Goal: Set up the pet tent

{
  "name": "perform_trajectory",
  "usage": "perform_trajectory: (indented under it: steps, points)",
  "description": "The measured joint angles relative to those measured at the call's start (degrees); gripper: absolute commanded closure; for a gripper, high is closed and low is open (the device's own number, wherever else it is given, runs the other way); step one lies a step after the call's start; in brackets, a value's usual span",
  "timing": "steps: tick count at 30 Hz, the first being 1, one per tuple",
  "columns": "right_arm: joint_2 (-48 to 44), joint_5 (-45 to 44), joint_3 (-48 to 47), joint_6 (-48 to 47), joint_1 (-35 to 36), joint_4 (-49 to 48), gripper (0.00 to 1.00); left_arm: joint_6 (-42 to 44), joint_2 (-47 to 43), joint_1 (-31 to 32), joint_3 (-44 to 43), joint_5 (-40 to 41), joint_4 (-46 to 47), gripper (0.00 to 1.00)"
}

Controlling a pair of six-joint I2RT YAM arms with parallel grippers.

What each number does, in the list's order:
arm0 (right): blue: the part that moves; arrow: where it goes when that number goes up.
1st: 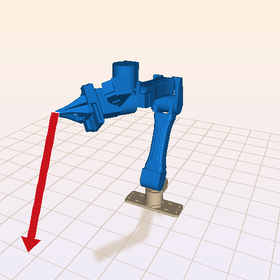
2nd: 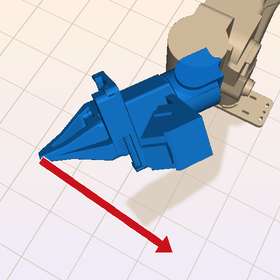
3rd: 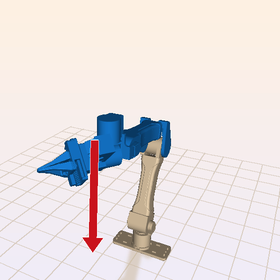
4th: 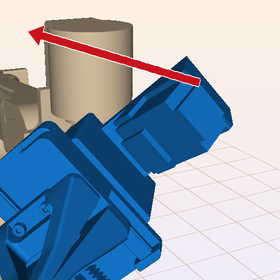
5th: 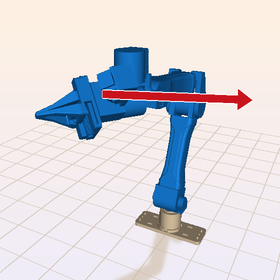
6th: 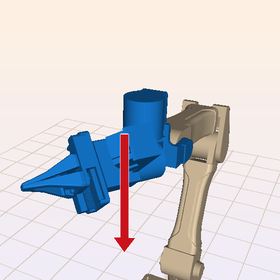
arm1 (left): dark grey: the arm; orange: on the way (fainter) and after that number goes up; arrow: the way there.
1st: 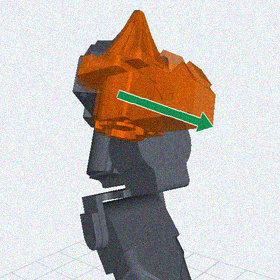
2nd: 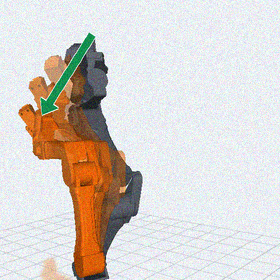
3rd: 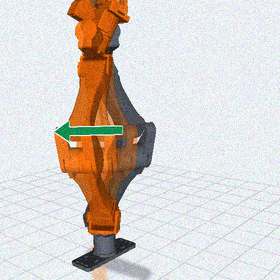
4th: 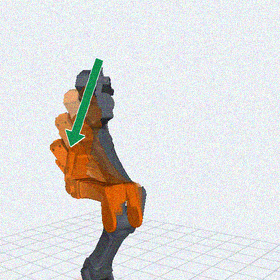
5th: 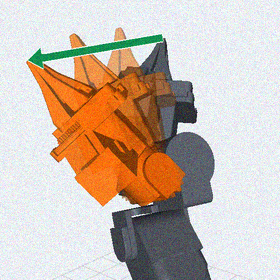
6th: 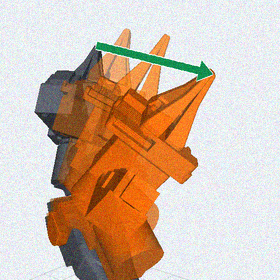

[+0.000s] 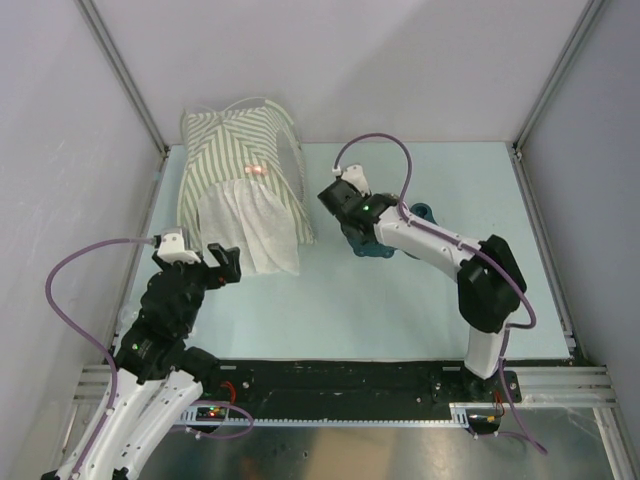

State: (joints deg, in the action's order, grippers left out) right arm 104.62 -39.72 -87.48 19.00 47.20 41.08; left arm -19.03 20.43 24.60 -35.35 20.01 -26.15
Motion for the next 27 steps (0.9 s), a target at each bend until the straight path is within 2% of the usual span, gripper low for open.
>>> perform_trajectory:
  steps: [10,27]
  points:
    - [10.2,5.9,-7.3,-6.1,-5.2,-6.6,1.00,0.0,0.0,0.0,-0.6,0.9,-0.4,0.02]
    - [15.4,11.7,-14.5,-0.4,-8.2,-0.1,1.00,0.0,0.1,0.0,-0.7,2.3,-1.0,0.02]
